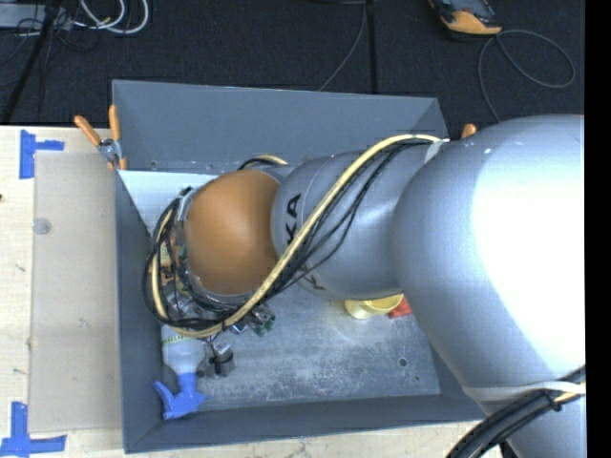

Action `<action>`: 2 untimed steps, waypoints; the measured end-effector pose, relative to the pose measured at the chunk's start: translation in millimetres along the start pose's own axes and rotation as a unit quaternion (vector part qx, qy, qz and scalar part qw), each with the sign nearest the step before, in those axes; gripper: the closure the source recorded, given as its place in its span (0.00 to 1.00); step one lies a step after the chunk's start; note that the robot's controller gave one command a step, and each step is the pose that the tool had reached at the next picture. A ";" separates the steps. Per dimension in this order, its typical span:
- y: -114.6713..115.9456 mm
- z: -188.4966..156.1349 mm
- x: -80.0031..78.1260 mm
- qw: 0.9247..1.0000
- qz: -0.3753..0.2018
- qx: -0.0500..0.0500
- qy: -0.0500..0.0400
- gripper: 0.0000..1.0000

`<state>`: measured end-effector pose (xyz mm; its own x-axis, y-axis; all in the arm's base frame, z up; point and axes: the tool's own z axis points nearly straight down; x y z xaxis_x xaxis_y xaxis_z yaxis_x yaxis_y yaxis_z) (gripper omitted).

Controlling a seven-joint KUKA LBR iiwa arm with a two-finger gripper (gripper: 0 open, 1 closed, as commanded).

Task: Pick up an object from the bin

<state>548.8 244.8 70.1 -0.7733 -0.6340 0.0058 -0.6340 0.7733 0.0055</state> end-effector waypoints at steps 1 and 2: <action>5.9 11.3 -5.3 0.999 -0.033 0.001 0.000 1.00; 1.5 7.3 -3.4 0.998 -0.055 0.002 -0.001 1.00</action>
Offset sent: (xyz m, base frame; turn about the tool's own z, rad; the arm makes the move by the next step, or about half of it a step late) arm 0.0000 0.0000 0.0000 0.0000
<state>550.4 248.1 62.8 -0.6983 -0.7158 0.0037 -0.7158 0.6983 0.0029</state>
